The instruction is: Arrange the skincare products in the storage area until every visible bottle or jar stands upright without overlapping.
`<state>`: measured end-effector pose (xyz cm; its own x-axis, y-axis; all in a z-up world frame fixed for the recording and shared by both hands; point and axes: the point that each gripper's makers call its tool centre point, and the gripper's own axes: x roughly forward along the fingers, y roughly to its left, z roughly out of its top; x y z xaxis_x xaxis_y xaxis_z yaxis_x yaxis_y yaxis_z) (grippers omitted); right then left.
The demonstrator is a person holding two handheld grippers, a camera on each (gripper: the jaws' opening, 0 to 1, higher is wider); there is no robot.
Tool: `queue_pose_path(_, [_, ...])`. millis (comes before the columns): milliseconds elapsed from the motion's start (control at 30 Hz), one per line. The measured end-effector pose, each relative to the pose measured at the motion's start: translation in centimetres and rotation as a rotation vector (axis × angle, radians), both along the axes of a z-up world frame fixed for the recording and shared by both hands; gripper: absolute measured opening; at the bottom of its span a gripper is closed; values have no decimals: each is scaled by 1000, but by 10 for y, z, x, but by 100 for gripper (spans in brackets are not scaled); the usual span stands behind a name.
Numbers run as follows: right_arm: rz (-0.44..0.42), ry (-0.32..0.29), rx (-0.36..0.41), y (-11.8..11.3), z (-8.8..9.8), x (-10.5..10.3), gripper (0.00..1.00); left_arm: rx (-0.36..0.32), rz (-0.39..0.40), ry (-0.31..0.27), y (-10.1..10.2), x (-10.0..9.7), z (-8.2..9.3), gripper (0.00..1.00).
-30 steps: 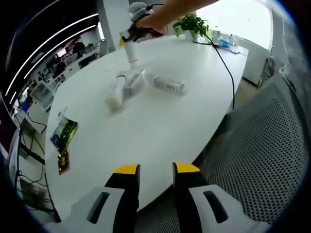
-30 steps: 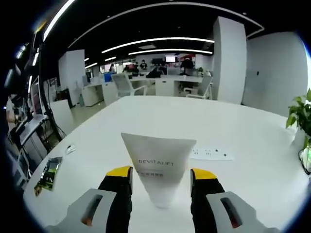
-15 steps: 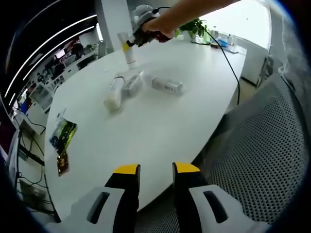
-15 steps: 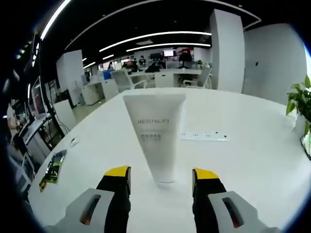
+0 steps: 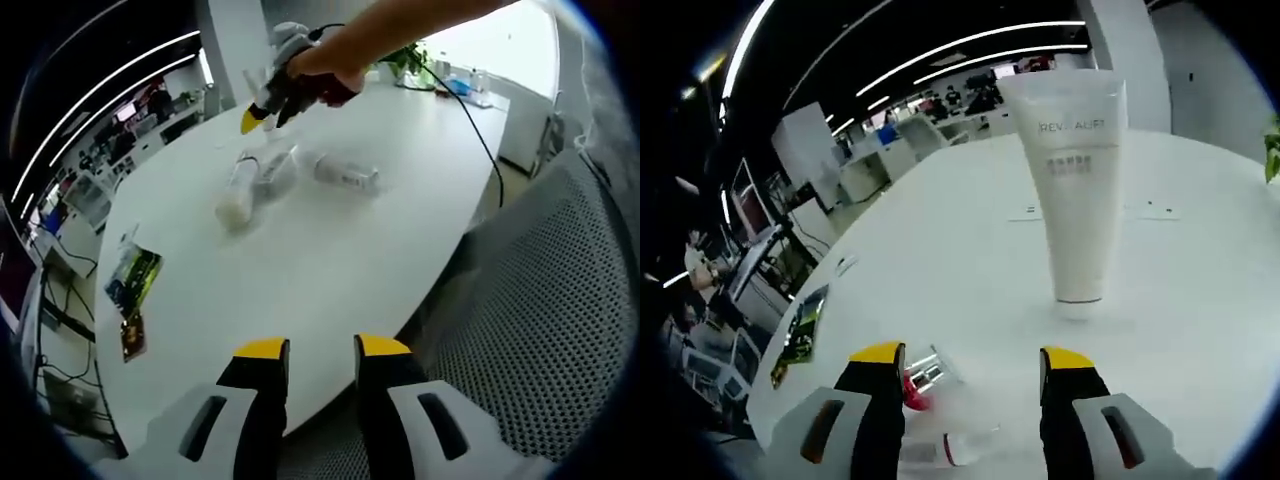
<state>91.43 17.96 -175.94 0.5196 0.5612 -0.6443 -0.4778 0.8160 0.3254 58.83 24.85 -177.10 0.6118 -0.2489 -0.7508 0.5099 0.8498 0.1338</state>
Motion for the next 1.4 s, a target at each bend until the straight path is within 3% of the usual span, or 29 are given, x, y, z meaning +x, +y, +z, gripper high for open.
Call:
queue_pose_path(67, [30, 34, 2, 10, -6, -9, 52, 2, 3, -1, 1, 0, 0, 21])
queue_pose_path(333, [126, 73, -40, 33, -19, -28, 51, 14, 7, 3, 3, 0, -2, 20])
queue_pose_path(467, [141, 65, -51, 39, -20, -31, 54, 21, 9, 5, 3, -1, -3, 20])
queue_pose_path(633, [173, 76, -78, 44, -22, -38, 48, 25, 12, 4, 4, 0, -2, 19])
queue_pose_path(1033, [235, 122, -62, 70, -33, -68, 45, 23, 13, 7, 3, -1, -3, 19])
queue_pose_path(1400, [294, 144, -51, 95, -37, -79, 44, 29, 8, 15, 3, -2, -4, 18])
